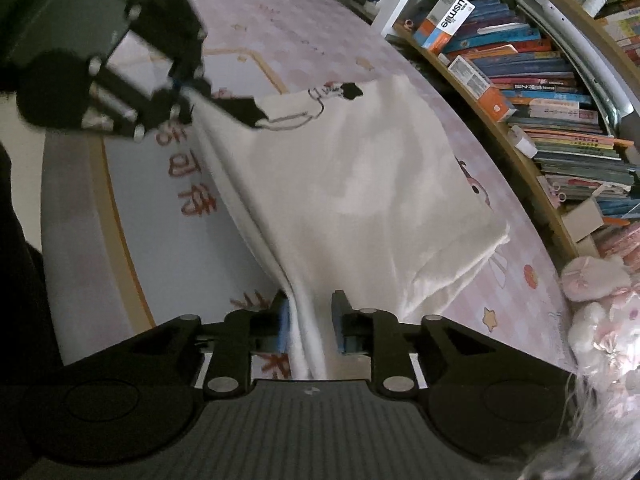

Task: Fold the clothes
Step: 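Grasp the shirt hem with the left gripper while the right gripper grasps the hem, then lift the hem with both grippers and fold it over toward the collar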

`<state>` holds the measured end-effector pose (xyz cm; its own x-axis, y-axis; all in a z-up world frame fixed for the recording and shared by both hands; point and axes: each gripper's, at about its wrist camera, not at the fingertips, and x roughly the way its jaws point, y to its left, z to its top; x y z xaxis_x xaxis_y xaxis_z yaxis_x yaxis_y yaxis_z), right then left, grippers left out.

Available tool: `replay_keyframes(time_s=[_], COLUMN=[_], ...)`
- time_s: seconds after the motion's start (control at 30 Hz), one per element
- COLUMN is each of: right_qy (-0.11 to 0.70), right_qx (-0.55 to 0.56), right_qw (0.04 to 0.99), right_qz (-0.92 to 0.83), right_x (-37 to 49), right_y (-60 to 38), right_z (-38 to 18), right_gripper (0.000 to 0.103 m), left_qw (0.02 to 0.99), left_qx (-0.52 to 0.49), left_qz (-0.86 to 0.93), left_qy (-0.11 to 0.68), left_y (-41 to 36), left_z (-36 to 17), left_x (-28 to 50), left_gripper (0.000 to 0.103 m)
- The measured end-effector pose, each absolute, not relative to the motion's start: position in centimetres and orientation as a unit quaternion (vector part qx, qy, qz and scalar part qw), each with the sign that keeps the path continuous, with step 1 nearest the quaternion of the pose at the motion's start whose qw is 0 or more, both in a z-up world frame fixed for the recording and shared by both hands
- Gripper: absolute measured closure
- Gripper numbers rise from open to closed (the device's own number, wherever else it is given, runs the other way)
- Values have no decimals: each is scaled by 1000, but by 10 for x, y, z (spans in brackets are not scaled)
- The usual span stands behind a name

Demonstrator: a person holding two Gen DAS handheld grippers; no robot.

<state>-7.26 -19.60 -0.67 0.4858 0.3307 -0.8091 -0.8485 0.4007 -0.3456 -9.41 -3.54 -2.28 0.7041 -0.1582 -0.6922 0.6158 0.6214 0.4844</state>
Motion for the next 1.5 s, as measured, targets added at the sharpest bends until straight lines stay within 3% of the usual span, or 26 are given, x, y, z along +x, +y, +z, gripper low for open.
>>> replay_keyframes(time_s=[0.2,0.87,1.5], right_qy=[314,276,294], right_qx=[-435,-530,-522], right_qw=[760,722,723], right_qz=[368,350,345], right_x=[-82,-97,-93], right_y=[-201,-207,-203], right_z=[-22,-46,-32], right_gripper=[77,77,94], left_qw=[842,831,821], left_qx=[372,376,385], left_qz=[-237,-263,-274], left_qy=[310,314,321], left_y=[-35,-30,-30], left_z=[-23,-24,-14], left_x=[-92,-90,-91], left_gripper=[98,98,99])
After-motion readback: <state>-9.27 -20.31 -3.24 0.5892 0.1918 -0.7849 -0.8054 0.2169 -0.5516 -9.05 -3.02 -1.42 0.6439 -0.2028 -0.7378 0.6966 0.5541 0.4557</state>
